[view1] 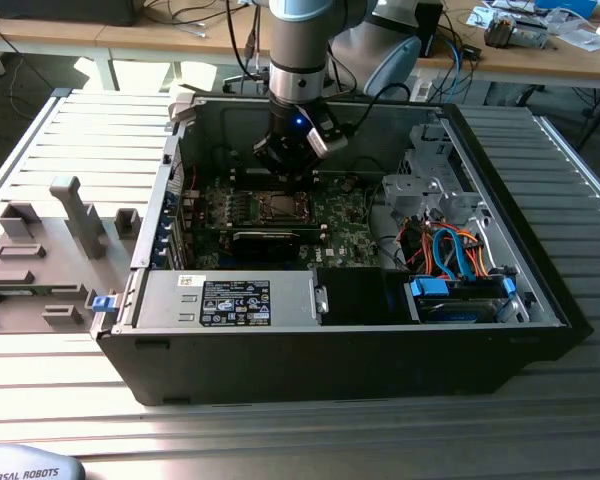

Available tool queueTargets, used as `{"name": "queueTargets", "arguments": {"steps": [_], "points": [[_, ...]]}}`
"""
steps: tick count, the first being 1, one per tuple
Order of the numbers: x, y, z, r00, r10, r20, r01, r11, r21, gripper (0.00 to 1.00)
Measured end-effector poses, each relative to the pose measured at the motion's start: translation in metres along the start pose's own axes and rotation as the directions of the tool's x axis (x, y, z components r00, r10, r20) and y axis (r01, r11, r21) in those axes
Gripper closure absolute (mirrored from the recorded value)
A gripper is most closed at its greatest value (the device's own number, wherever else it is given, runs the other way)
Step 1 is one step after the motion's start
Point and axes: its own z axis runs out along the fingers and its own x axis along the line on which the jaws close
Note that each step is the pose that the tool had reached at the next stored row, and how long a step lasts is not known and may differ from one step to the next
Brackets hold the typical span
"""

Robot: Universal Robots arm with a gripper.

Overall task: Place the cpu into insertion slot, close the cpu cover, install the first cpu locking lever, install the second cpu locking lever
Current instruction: 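Install the first cpu locking lever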

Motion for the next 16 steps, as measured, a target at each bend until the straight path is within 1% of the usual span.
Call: {"name": "queueTargets", "arguments": {"steps": [4, 6, 7, 10, 16], "points": [[-0.0011, 0.0, -0.0003, 1.0, 0.0, 0.0002, 0.0, 1.0, -0.0001, 0.89], [-0.0014, 0.0003, -0.002, 1.0, 0.0, 0.0015, 0.0, 1.0, -0.0008, 0.89], [-0.0012, 0.0001, -0.004, 1.0, 0.0, 0.0001, 0.0, 1.0, 0.0012, 0.89], [-0.0011, -0.0002, -0.011, 1.0, 0.0, -0.0003, 0.0, 1.0, 0.0056, 0.89], [-0.0011, -0.0002, -0.0098, 1.0, 0.0, -0.0004, 0.0, 1.0, 0.0057, 0.89]]}}
